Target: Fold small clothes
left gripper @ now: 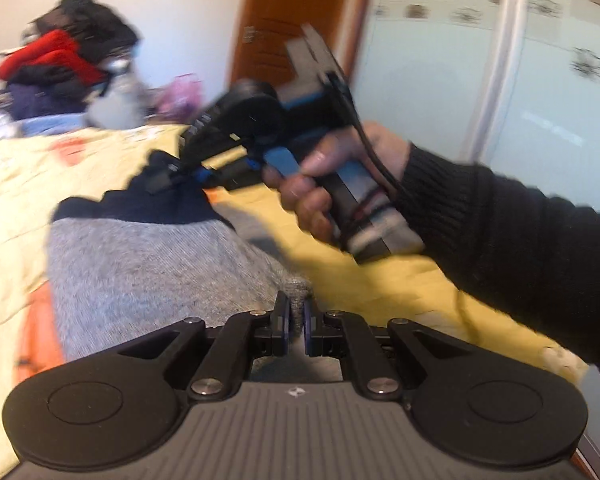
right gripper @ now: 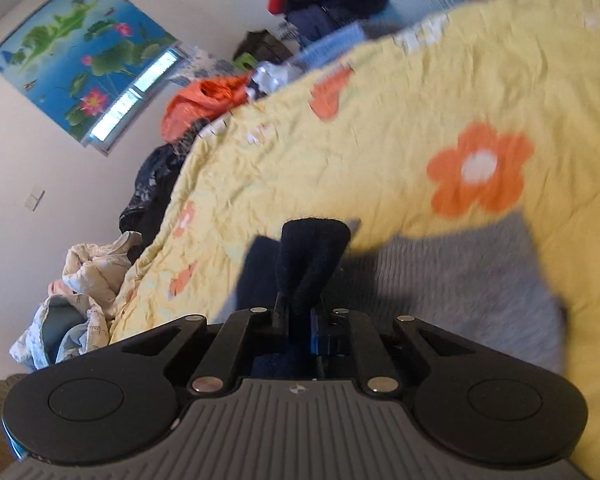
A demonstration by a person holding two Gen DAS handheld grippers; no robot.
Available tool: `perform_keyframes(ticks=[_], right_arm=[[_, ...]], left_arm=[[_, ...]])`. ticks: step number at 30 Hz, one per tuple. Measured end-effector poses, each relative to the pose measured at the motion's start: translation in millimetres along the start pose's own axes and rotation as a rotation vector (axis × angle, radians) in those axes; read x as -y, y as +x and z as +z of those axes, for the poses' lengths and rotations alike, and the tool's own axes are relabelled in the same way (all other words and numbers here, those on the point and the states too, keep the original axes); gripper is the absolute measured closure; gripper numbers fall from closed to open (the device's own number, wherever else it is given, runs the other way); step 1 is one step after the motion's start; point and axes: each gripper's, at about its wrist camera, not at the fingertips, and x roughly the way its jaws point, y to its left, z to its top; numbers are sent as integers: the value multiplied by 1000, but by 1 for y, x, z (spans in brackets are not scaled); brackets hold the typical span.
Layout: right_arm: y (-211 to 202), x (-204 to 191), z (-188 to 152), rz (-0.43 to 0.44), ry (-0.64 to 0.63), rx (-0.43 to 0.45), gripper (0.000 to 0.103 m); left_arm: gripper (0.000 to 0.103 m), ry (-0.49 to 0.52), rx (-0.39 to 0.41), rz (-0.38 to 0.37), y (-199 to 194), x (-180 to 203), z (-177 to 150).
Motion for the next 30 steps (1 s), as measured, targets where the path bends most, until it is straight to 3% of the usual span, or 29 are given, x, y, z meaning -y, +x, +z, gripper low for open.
perform_keyframes(ticks=[4,8,10,12,14,15,17,18,19,21,23,24,27,29,30], right_arm=[[-23,29,11,-114,-11,-4,89],[-14,74,-14,-202,75,-30,88],[-11,86,-28,-204,140,-5,77],[-23,84,-35,-149,174,47,60],[-44,79,-40,-116,177,139,25],[-52,78,-40,-116,171,178,13],[-57,83,-39,-134,170,182,14],[-54,89,-37,-150,180,164,15],[-50,94,-36,-167,196,150,17],[-41,104,-35,-177,240,125,18],[-30,108,-37,-150,279,98,18],[-25,107,-39,-135,283,96,18],[-15,102,-33,-134,276,90,17],[-10,98,-30,-128,273,76,20],[-5,94,-30,-131,252,51,27]], left_arm=[[98,-10,-64,-97,32,16,-6],[98,37,-180,-89,63,29,-29],[98,57,-184,-130,55,29,-31],[97,69,-132,-184,31,22,-21],[95,51,-63,-198,4,7,-7],[90,25,-21,-186,-9,-7,0],[56,-44,43,-113,-22,-38,11],[10,-94,63,-51,-21,-59,17],[0,-156,84,20,-18,-81,19],[0,-305,68,131,-3,-123,20],[0,-457,12,166,17,-160,20],[0,-529,-8,157,26,-177,20],[0,-679,-78,33,58,-207,17],[18,-771,-150,-29,78,-222,12],[40,-769,-148,-25,82,-220,14]])
